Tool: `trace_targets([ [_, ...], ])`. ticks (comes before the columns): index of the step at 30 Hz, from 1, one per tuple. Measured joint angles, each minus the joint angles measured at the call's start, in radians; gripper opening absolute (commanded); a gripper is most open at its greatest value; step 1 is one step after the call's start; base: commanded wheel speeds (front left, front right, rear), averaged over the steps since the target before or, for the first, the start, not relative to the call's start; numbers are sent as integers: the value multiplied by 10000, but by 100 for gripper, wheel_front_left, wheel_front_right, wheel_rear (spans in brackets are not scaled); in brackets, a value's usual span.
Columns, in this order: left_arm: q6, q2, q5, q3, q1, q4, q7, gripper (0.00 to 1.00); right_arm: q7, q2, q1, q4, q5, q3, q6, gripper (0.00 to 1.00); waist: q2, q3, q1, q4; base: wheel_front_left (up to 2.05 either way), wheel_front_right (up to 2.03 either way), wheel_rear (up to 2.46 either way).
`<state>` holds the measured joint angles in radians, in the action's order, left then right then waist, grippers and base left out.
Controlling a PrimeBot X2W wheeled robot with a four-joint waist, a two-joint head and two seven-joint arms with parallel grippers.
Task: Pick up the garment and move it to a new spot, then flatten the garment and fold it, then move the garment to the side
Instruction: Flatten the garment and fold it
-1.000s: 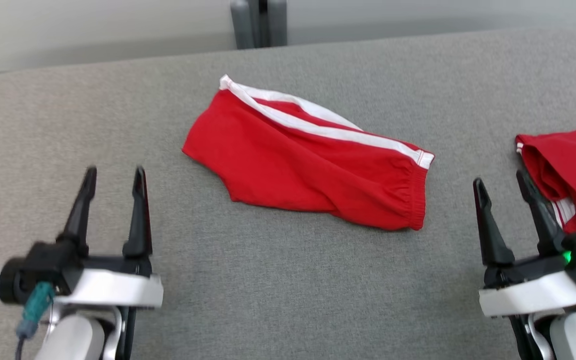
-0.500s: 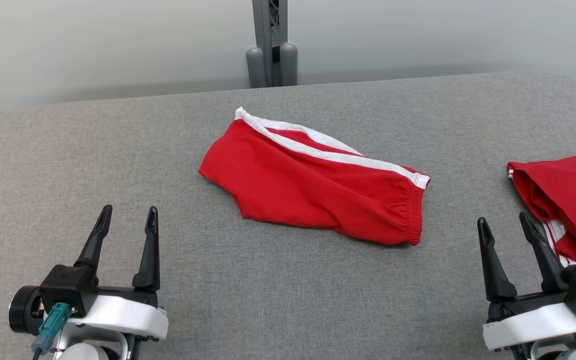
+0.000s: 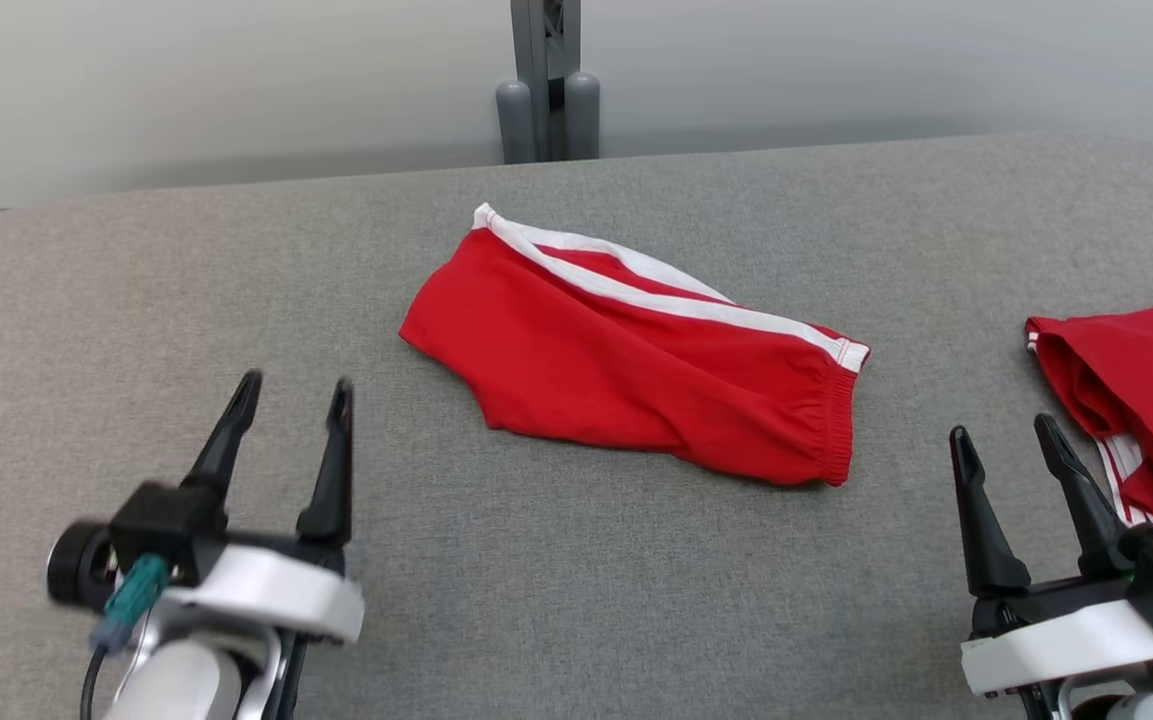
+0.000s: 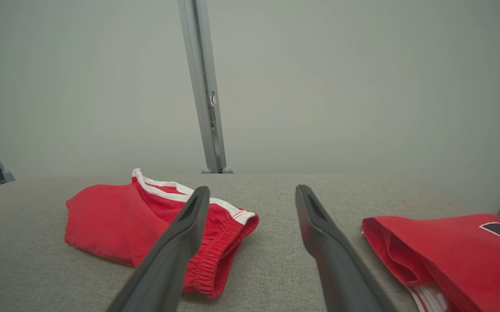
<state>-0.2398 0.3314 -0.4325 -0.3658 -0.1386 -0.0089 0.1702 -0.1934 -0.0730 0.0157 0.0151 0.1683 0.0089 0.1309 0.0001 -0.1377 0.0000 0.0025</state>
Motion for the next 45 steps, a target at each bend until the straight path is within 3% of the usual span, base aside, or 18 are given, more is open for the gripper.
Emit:
trace_targets([
  [7, 1083, -263, -217, -577, -2345, 1411, -1101, 100, 52, -59, 381, -58, 77, 422, 0, 100, 0, -456, 0, -360, 0, 0, 0],
  [15, 2000, -629, -1024, -424, -4603, 5162, -1946, 100, -150, -130, 973, 178, 316, 1070, 0, 100, 0, -1185, 0, -1330, 0, 0, 0],
  [23, 2571, -418, -1576, -79, -6105, 8579, -2598, 100, -445, -17, 1286, 602, 654, 1310, 0, 100, 0, -2052, 0, -2194, 0, 0, 0],
  [28, 3009, -391, -1981, 54, -6788, 9821, -3292, 100, -552, 15, 1404, 715, 813, 1333, 0, 100, 0, -2324, 0, -2490, 0, 0, 0],
  [29, 3101, -416, -2044, 63, -6871, 9944, -3315, 92, -568, 19, 1404, 752, 823, 1327, 0, 100, 0, -2343, 0, -2508, 0, 0, 0],
  [30, 3172, -468, -2113, 71, -6915, 10036, -3342, 38, -583, 25, 1405, 780, 846, 1313, 0, 100, 0, -2348, 0, -2502, 0, 0, 0],
  [31, 3271, -527, -2247, 104, -6953, 10117, -3373, 0, -617, 31, 1417, 802, 861, 1296, 0, 100, 0, -2351, 0, -2483, 0, 0, 0],
  [37, 3547, -878, -2627, 128, -6882, 10264, -3162, 0, -637, 77, 1482, 894, 982, 1231, 0, 100, 0, -2276, 0, -2296, 0, 0, 0],
  [45, 3620, -1170, -3010, 324, -5580, 9691, -1812, 0, -656, 92, 1227, 920, 974, 918, 0, 100, 0, -1797, 0, -1850, 0, 0, 0],
])
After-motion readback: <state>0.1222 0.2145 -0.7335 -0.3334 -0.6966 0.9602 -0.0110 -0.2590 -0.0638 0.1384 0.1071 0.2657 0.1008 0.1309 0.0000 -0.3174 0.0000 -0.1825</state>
